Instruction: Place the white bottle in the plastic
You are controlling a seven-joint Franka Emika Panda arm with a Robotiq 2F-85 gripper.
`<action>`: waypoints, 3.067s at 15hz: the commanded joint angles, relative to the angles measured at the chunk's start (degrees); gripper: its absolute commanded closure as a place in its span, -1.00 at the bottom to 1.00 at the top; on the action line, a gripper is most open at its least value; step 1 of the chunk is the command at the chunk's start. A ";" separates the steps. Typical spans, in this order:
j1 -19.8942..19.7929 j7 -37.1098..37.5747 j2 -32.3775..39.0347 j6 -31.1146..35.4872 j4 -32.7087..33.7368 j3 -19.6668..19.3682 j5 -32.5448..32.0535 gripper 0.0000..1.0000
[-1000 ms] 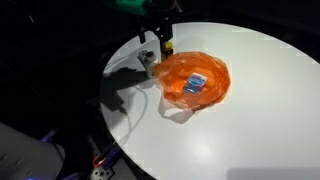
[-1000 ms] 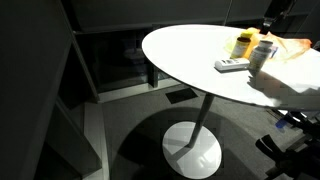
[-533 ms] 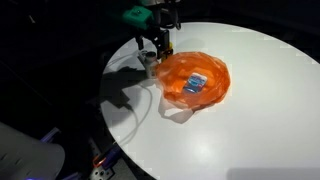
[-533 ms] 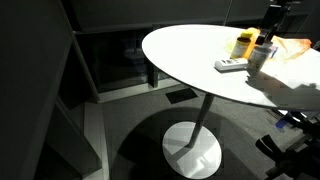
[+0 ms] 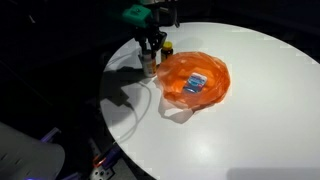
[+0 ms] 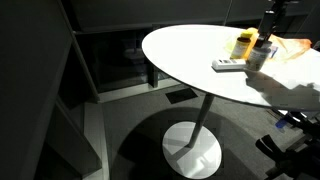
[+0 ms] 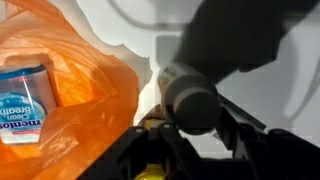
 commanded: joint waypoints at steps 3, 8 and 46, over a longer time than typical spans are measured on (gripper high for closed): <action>0.49 -0.80 -7.90 -5.47 -1.41 0.20 -0.08 0.61; -1.19 1.73 -13.47 -9.10 -0.73 -1.16 -4.16 0.61; -6.96 -9.39 7.42 1.63 9.87 -6.24 3.79 0.61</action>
